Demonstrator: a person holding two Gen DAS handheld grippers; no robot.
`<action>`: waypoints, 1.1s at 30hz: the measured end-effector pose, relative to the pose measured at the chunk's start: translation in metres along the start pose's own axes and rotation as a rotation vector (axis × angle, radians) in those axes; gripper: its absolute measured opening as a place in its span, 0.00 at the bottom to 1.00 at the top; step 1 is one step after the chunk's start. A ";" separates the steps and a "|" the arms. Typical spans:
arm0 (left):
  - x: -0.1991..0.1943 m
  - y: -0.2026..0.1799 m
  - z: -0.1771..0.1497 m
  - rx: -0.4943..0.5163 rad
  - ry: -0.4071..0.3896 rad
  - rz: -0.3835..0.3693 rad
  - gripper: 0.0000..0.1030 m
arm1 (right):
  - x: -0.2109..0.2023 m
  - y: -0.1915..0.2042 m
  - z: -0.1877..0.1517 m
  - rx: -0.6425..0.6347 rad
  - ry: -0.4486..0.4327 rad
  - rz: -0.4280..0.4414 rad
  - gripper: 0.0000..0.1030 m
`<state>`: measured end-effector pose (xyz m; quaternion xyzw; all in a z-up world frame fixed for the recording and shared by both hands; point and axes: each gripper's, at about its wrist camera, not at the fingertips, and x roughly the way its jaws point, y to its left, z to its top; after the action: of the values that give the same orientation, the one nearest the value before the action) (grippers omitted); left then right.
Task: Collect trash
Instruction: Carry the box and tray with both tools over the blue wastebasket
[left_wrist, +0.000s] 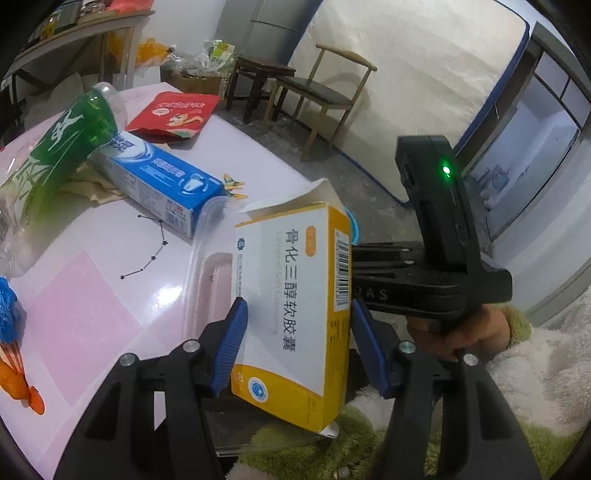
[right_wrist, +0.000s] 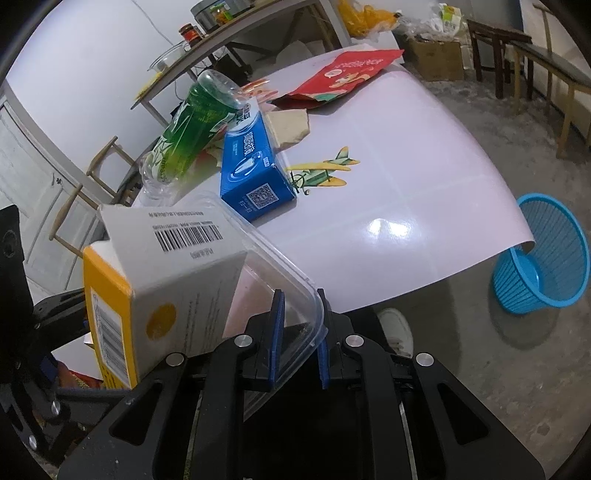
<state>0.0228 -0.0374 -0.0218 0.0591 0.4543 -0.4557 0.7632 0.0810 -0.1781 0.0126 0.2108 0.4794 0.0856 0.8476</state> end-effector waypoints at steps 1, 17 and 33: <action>0.001 -0.002 0.000 0.007 0.012 0.013 0.54 | 0.000 0.000 0.000 0.002 0.002 0.001 0.14; 0.014 -0.015 -0.008 0.035 0.085 0.098 0.63 | -0.013 -0.001 -0.006 0.047 0.018 0.102 0.11; -0.042 -0.033 0.009 -0.004 -0.080 0.029 0.29 | -0.038 -0.025 -0.010 0.111 -0.063 0.081 0.08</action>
<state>-0.0036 -0.0343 0.0253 0.0458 0.4237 -0.4456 0.7873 0.0515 -0.2104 0.0264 0.2792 0.4476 0.0864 0.8451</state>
